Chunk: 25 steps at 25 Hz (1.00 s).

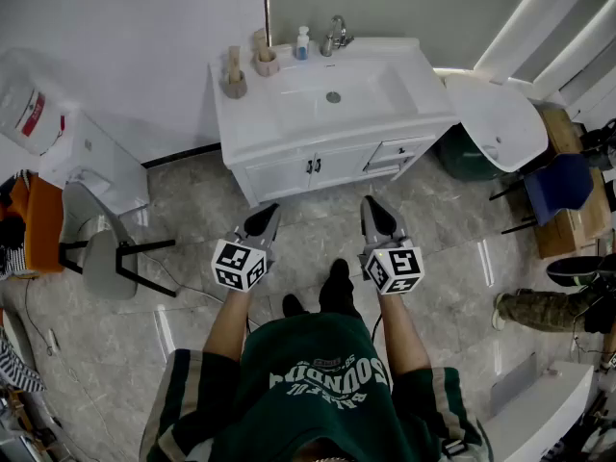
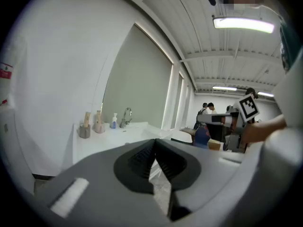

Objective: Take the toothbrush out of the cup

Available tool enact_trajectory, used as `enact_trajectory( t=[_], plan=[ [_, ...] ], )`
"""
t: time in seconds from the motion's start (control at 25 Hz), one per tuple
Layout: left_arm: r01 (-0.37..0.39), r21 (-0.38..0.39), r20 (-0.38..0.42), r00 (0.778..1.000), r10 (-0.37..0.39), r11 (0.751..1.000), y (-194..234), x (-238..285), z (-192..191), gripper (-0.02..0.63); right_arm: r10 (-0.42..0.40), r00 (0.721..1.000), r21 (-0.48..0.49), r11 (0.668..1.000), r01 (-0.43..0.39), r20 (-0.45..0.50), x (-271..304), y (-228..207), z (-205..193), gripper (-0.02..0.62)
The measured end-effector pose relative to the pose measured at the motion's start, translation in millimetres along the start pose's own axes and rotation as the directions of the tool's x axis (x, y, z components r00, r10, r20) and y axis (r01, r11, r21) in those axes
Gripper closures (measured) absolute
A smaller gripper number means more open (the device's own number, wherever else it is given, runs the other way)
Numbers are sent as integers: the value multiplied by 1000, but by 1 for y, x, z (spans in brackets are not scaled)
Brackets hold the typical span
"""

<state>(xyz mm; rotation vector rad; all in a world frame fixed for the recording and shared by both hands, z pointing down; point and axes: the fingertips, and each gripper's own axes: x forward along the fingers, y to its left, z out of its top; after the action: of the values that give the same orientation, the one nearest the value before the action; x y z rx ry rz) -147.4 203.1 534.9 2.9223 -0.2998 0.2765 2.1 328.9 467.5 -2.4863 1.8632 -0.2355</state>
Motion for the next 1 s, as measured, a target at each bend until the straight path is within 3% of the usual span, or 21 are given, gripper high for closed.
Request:
enact_trajectory(
  t=[0.36,0.6,1.0],
  plan=[
    [10,-8,-17,1000,-10,1000,6,29,4,555,2,1000,0,1000,-2,1,19,-19,5,593],
    [5,-7,-33,999,-5,1000,11,66,10,555,-15,1000,1,1000,15,-21,43,-52,3,592],
    [-62,-16,-33,998,61,998,18,147,31,555,53,998,14,999,-52,-25,97,-123,19,594]
  ],
)
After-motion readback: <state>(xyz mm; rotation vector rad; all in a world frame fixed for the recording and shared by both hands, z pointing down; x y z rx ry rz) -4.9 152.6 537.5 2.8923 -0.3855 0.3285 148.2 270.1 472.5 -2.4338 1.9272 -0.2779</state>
